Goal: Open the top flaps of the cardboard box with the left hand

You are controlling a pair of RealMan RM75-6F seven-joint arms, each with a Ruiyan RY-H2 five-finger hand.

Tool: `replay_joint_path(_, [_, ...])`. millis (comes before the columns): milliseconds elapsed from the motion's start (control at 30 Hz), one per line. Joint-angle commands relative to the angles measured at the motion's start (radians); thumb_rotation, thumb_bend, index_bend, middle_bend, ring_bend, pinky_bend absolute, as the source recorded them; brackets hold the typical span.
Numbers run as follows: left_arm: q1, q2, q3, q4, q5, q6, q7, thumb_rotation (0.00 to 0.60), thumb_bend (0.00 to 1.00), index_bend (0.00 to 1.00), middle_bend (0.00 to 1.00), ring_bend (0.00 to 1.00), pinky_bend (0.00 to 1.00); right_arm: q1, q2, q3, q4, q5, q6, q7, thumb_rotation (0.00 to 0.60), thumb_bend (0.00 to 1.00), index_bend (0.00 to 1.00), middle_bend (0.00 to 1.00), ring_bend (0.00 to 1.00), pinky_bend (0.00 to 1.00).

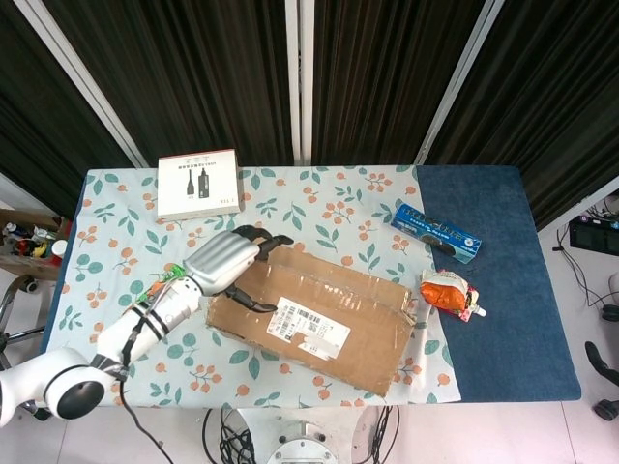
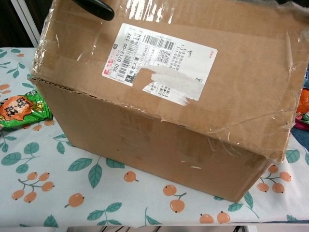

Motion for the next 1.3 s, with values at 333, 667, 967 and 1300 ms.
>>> replay_joint_path(333, [0.117,0.305,-0.021,-0.233,0.092,-0.027,-0.132,0.286,0.00,0.11,0.62,0.19,0.17,0.013,0.007,-0.003,-0.041,-0.030,0.002,-0.040,0.600,0.19,0.00,0.00,0.00,0.00])
replay_joint_path(667, [0.306,0.548,-0.009,-0.272,0.394,0.004,-0.433,0.281,0.00,0.11,0.62,0.19,0.17,0.024,0.004,-0.015,-0.073,-0.063,0.000,-0.085,0.600,0.19,0.00,0.00,0.00,0.00])
replay_joint_path(967, [0.479,0.668,0.068,-0.237,0.580,0.184,-0.620,0.243,0.00,0.11,0.56,0.19,0.17,0.027,0.003,-0.022,-0.090,-0.076,-0.002,-0.111,0.600,0.19,0.00,0.00,0.00,0.00])
replay_joint_path(1300, [0.448,0.280,0.044,-0.156,0.575,0.322,-0.191,0.510,0.00,0.07,0.13,0.11,0.20,0.021,0.013,-0.020,-0.123,-0.083,0.020,-0.139,0.600,0.19,0.00,0.00,0.00,0.00])
